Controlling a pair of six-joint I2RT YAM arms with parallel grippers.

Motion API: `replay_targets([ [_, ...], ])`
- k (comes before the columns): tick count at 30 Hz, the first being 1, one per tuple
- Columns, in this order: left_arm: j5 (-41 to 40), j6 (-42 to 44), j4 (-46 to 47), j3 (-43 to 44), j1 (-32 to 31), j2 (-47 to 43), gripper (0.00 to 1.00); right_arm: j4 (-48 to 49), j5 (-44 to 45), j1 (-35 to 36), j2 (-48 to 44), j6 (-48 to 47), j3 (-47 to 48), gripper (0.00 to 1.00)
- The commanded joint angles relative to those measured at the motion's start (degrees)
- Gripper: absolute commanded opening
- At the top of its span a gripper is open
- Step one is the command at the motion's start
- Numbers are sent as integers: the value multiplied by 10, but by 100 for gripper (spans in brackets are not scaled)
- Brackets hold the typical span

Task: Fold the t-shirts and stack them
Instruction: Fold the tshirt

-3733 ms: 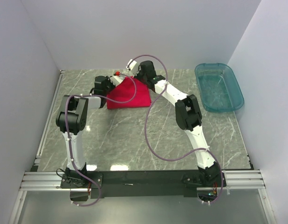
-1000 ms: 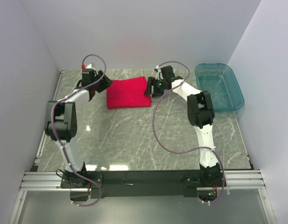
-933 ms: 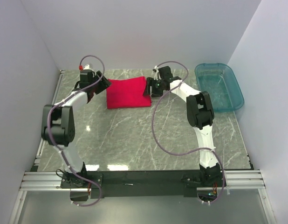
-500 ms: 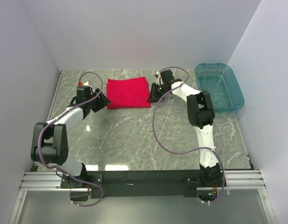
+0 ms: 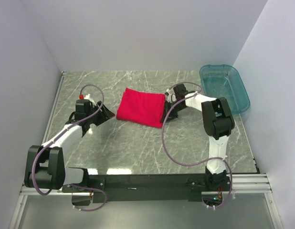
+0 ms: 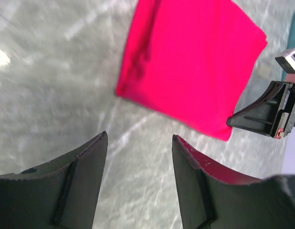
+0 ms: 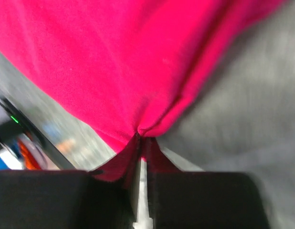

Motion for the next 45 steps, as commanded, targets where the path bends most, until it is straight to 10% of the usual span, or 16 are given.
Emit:
replay_targets([
  [1,45,-7,44,-10,-17,-27,61,-109,36,-15,-52,-106,-45,15],
  [5,75,-18,71,10,-65,-36,60,-126,25,-59,-144,-186,-75,53],
  [10,68,-47,128,41,-129,6,57,-112,12,-94,-192,-269,-45,46],
  [22,82,-67,201,119,-157,230,36,-21,-32,-91,-7,-123,154,42],
  [45,91,-69,224,110,-162,272,36,-28,20,-73,70,-70,231,36],
])
